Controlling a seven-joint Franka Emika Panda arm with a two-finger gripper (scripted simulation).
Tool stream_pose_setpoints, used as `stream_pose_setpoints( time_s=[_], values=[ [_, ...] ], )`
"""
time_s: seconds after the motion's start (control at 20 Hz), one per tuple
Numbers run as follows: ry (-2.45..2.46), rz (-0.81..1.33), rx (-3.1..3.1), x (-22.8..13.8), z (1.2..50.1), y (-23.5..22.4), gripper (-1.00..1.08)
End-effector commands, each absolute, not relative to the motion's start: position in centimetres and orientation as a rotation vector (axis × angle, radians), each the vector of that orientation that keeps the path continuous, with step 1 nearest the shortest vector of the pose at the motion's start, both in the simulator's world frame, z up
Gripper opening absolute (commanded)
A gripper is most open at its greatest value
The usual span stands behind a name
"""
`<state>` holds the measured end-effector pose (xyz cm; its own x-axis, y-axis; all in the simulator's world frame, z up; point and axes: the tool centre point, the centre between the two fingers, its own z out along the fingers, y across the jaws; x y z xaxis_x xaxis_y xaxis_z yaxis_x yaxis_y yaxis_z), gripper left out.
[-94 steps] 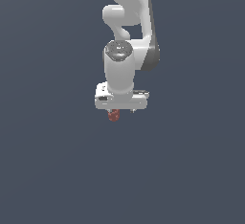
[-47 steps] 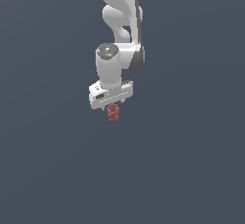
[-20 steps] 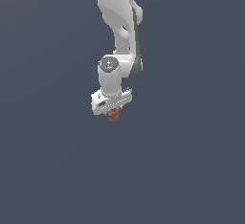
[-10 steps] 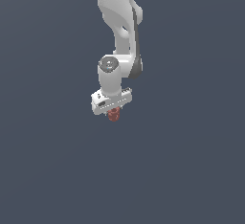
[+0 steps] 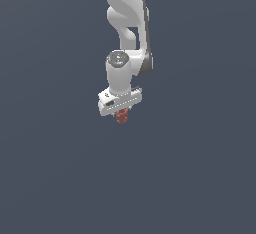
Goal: Pick up the object and move it to a goal position.
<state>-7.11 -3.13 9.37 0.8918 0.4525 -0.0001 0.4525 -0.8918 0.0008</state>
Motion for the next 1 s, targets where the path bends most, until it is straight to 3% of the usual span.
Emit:
stream_pose_setpoints(
  time_s=[0.0, 0.95],
  values=[
    [0.732, 0.001, 3.054, -7.3, 10.8, -2.2, -1.0],
    [0.733, -0.001, 3.052, -10.1, 28.9, 9.1, -1.0]
  ],
)
